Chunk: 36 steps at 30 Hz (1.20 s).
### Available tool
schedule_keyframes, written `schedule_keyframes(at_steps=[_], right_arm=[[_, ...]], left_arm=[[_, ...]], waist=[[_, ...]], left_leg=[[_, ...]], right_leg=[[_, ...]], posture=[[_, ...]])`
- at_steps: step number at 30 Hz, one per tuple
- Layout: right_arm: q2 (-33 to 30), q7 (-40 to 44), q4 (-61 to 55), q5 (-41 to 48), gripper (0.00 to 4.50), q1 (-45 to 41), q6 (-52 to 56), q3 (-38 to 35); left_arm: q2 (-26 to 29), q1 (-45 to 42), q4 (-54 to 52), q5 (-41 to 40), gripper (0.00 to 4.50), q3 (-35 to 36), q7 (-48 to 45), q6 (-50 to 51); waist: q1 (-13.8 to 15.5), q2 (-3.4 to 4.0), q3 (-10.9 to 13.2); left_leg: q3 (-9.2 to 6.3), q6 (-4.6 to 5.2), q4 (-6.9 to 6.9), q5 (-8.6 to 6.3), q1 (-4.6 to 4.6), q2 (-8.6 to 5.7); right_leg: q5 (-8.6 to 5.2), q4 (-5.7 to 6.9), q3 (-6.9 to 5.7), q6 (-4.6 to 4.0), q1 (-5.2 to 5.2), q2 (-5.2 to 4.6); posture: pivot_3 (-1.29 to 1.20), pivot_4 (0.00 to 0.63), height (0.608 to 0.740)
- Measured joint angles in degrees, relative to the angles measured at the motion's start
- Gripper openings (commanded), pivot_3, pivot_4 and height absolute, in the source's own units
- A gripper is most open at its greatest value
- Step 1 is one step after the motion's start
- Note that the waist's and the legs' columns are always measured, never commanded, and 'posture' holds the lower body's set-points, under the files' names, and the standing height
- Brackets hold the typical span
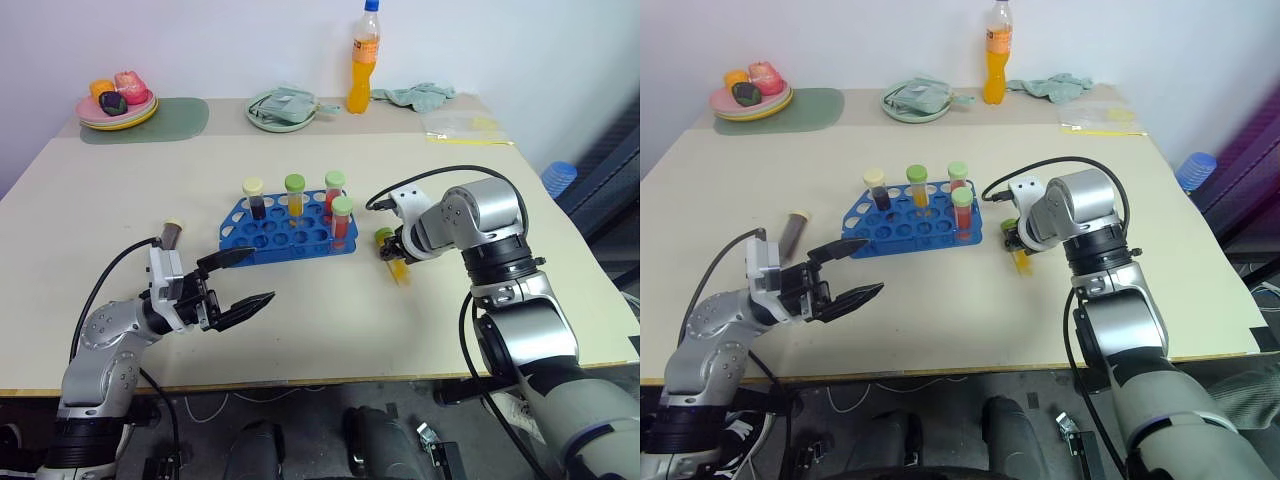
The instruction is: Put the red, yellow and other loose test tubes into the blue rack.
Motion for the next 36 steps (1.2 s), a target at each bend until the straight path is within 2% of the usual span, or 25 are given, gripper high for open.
schedule_keyframes(at_steps=[1,5,7,12,15,17,21,24,26,30,36], right_arm=[[0.11,-0.16,-0.01,-0.29,0.77,0.06,0.00,-0.32],[0.63,-0.60,-0.48,-2.47,0.77,0.60,-0.08,-2.09],[0.83,-1.72,-0.44,-4.61,0.77,1.26,-2.57,-5.20],[1.12,-2.89,-0.59,-7.23,0.77,2.52,-17.37,-15.54],[4.76,0.37,-9.61,-4.42,0.77,7.10,-31.03,-21.81],[7.65,2.22,-15.59,-2.99,0.77,9.62,-37.77,-22.85],[11.45,8.68,-29.85,-2.55,0.77,15.60,-54.39,-18.89],[14.05,12.35,-38.47,-4.23,0.77,19.43,-64.86,-11.85],[17.49,12.46,-40.23,-5.31,0.77,21.37,-68.53,-7.74],[21.43,14.78,-35.62,-9.63,0.77,24.15,-77.86,1.53],[24.03,18.34,-21.46,-14.48,0.77,24.73,-90.27,6.87]], left_arm=[[0.00,-0.08,0.01,0.00,4.50,0.00,-0.01,0.00],[0.02,-0.50,0.02,0.00,4.50,0.00,0.00,0.00],[0.03,-0.54,0.03,0.00,4.50,-0.01,-0.03,0.00],[0.22,-0.62,0.09,-0.02,4.50,0.01,-0.07,0.05],[0.78,-1.06,0.47,-0.04,4.50,0.11,-0.25,0.28],[0.92,-2.44,0.90,-0.08,4.50,0.10,-0.53,0.40],[1.31,-4.55,2.42,-0.13,4.50,0.12,-1.32,0.54],[1.28,-5.58,4.15,-0.12,4.50,0.05,-1.92,0.64],[1.38,-6.45,4.57,-0.14,4.50,0.03,-2.46,1.35],[2.57,-8.84,6.19,-0.14,4.50,0.11,-4.10,1.78],[4.15,-8.81,7.03,-0.14,4.50,0.50,-5.27,1.94]], waist=[[0.01,0.00,0.00],[0.03,0.00,0.00],[0.13,0.00,0.00],[0.04,0.01,0.01],[-0.13,0.05,0.03],[-0.14,0.05,0.03],[0.00,0.10,0.06],[-0.06,0.05,0.03],[-0.13,0.05,0.03],[-0.04,0.05,0.03],[-0.01,0.02,0.03]], left_leg=[[0.00,0.00,0.00,0.00,0.00,0.00],[0.00,0.00,0.00,0.00,0.00,0.00],[0.00,0.00,0.00,0.00,-0.03,-0.01],[0.01,0.00,-0.04,0.00,-0.03,-0.01],[-0.01,0.02,-0.13,-0.01,-0.01,0.04],[-0.06,0.02,-0.14,-0.01,0.01,0.08],[-0.10,0.02,-0.16,-0.01,0.01,0.07],[-0.08,0.02,-0.12,-0.01,0.05,0.07],[-0.09,0.01,-0.11,-0.01,0.06,0.07],[-0.08,-0.01,-0.06,0.00,0.09,0.06],[-0.03,-0.02,-0.04,0.01,0.06,0.05]], right_leg=[[0.00,0.00,0.00,0.00,0.00,0.00],[0.00,-0.01,0.00,0.00,0.00,-0.01],[0.00,-0.04,0.00,0.00,0.01,-0.02],[0.02,-0.11,0.00,0.04,0.01,0.01],[0.11,-0.13,0.01,0.22,-0.01,0.09],[0.12,-0.05,-0.02,0.24,-0.03,0.14],[0.11,-0.01,-0.06,0.24,-0.03,0.12],[0.11,-0.01,-0.06,0.22,0.02,0.11],[0.09,0.04,-0.06,0.19,0.01,0.11],[-0.01,0.07,-0.06,0.00,0.04,0.10],[-0.01,0.04,-0.06,0.00,0.04,0.05]], posture=[[0.00,0.150,0.740],[0.00,0.150,0.740],[0.00,0.150,0.740],[0.00,0.150,0.740],[0.00,0.150,0.740],[0.00,0.150,0.740],[0.00,0.150,0.740],[0.00,0.150,0.740],[0.00,0.150,0.740],[0.00,0.150,0.740],[0.00,0.150,0.740]])
